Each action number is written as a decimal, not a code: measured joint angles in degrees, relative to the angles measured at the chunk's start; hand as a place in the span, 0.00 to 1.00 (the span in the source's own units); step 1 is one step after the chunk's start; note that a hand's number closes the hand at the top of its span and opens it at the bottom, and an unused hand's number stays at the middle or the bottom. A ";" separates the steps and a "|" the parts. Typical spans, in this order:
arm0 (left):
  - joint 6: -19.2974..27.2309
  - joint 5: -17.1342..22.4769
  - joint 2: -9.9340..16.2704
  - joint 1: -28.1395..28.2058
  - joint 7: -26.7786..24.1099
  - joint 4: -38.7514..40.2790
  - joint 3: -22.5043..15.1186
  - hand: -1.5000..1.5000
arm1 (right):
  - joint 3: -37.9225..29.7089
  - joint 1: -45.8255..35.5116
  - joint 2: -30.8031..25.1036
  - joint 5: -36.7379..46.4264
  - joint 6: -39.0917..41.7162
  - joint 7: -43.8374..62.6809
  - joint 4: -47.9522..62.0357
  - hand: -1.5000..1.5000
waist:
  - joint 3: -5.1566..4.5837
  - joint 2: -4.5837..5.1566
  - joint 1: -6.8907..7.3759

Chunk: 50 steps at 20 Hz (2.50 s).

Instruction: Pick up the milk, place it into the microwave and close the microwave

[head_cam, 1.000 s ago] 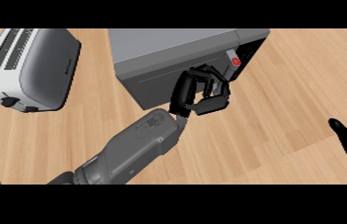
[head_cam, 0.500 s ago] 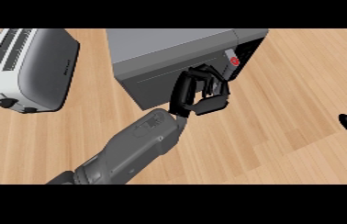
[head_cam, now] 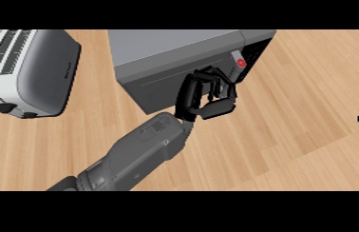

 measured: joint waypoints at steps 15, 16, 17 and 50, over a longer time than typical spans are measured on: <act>-0.14 2.80 -0.10 -0.98 -2.98 1.26 -1.60 1.00 | -0.07 -1.98 -2.78 -5.59 2.53 2.07 -0.46 0.00 | 0.08 0.14 0.08; -0.11 2.95 -0.07 -1.04 -3.21 1.32 -1.74 1.00 | -0.11 -2.09 -2.94 -5.97 2.65 2.20 -0.37 0.00 | 0.09 0.15 0.06; -0.12 3.20 -0.14 -1.12 -3.30 1.43 -1.77 1.00 | -0.19 -2.20 -3.11 -6.36 2.71 2.35 -0.37 0.00 | 0.09 0.15 0.10; 1.64 7.50 -0.27 -6.70 1.49 6.08 -11.06 1.00 | -4.06 -4.07 -8.32 -16.94 6.51 4.70 -1.27 0.00 | 0.12 -0.65 1.97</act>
